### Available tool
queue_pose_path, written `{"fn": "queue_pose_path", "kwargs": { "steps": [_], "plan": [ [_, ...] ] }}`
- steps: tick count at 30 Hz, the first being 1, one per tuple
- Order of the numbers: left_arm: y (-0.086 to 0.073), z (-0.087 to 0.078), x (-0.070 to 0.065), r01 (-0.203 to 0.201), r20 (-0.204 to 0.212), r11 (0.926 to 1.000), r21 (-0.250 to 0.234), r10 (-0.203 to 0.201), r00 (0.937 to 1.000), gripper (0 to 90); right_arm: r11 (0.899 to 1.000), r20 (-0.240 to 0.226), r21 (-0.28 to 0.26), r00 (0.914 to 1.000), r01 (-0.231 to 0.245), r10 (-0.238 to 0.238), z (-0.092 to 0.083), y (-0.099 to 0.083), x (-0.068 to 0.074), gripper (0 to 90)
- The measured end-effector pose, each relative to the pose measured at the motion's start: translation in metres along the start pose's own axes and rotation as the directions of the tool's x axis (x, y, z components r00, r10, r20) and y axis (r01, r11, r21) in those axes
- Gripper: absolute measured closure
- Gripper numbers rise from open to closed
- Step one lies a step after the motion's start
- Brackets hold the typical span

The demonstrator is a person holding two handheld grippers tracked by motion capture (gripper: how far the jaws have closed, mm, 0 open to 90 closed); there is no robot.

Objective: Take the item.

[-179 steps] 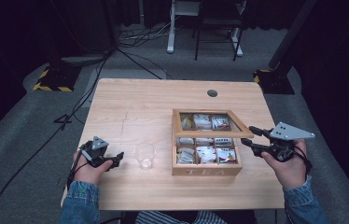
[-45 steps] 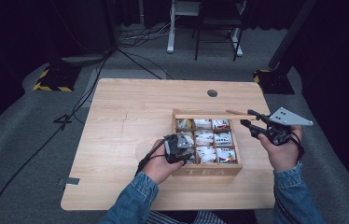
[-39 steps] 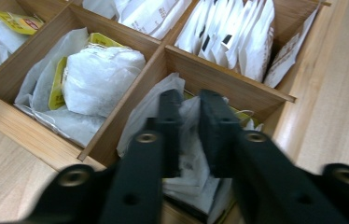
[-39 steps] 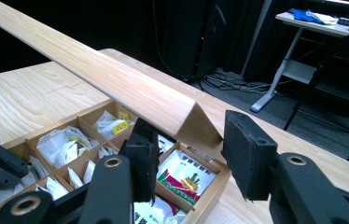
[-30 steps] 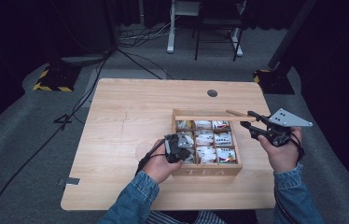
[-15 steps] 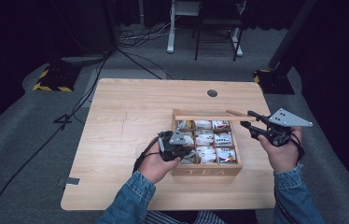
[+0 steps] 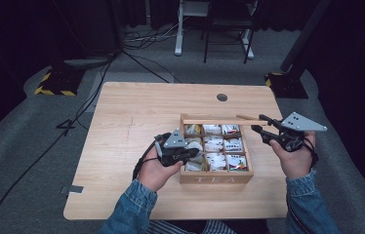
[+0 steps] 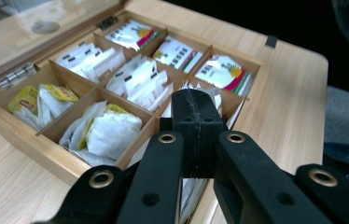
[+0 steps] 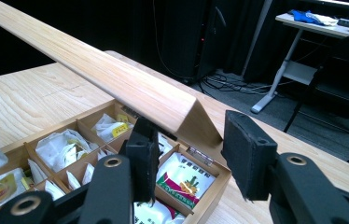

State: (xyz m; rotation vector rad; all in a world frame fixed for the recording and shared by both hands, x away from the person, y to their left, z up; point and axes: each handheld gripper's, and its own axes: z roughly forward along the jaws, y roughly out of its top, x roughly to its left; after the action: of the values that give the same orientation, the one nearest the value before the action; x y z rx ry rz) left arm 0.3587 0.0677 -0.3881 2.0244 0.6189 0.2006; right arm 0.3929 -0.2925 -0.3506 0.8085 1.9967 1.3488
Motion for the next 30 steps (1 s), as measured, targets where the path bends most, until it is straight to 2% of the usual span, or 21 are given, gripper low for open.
{"fn": "queue_pose_path", "kwargs": {
  "steps": [14, 17, 25, 30],
  "plan": [
    [0.001, -0.023, 0.005, 0.020, -0.029, 0.9961, -0.085, -0.022, 0.9993, 90.0, 1.000, -0.003, -0.005, 1.0000, -0.001, 0.001, 0.001, 0.001, -0.002, 56.8],
    [0.000, -0.033, 0.006, 0.019, -0.059, 0.9943, -0.105, -0.025, 0.9979, 90.0, 1.000, -0.003, -0.007, 1.0000, -0.001, 0.001, 0.001, 0.001, -0.002, 56.9],
    [-0.004, -0.051, 0.009, 0.031, -0.093, 0.9884, -0.148, -0.046, 0.9946, 90.0, 1.000, -0.004, -0.010, 1.0000, 0.001, -0.001, 0.003, 0.002, -0.004, 56.9],
    [-0.008, -0.067, 0.012, 0.043, -0.129, 0.9823, -0.182, -0.067, 0.9893, 90.0, 1.000, -0.006, -0.009, 1.0000, -0.003, 0.003, 0.005, 0.003, -0.006, 56.9]
  ]
}}
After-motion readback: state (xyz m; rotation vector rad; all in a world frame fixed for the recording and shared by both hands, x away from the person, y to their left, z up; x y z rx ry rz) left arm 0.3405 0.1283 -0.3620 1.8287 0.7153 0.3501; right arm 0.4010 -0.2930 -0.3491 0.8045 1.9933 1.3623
